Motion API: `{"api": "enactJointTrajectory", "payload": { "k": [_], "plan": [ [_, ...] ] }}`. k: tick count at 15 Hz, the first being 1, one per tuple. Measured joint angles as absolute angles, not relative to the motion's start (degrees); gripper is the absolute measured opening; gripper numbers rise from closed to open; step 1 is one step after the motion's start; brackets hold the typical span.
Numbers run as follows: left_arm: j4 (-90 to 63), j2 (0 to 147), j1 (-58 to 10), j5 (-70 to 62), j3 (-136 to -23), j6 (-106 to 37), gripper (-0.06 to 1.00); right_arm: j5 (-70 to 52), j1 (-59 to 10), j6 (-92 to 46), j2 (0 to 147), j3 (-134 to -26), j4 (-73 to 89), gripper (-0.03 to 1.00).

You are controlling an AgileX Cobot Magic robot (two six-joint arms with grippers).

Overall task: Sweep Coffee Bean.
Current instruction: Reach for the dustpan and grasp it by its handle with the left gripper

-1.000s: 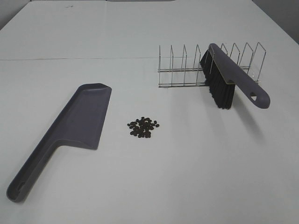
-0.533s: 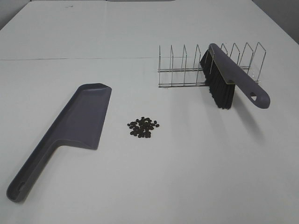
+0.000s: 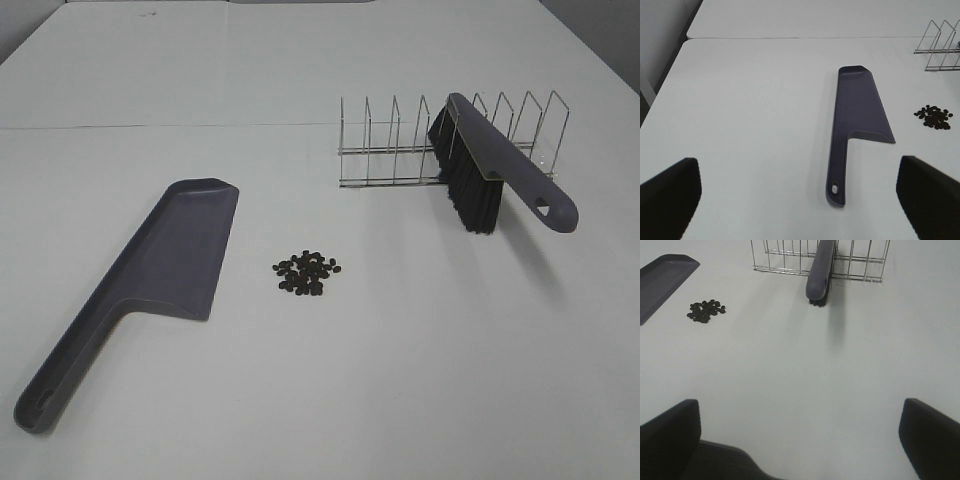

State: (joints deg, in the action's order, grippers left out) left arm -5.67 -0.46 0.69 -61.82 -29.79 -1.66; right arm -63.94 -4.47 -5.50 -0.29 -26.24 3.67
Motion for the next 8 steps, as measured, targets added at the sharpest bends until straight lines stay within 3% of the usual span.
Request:
{"api": "enactJointTrajectory", "payload": {
  "k": [8],
  "plan": [
    [-5.7,-0.5,0.7,-61.8,-29.8,-1.7,0.98,-63.9,-4.5,-5.5,-0.3,-26.2,3.7,0.98]
  ]
}}
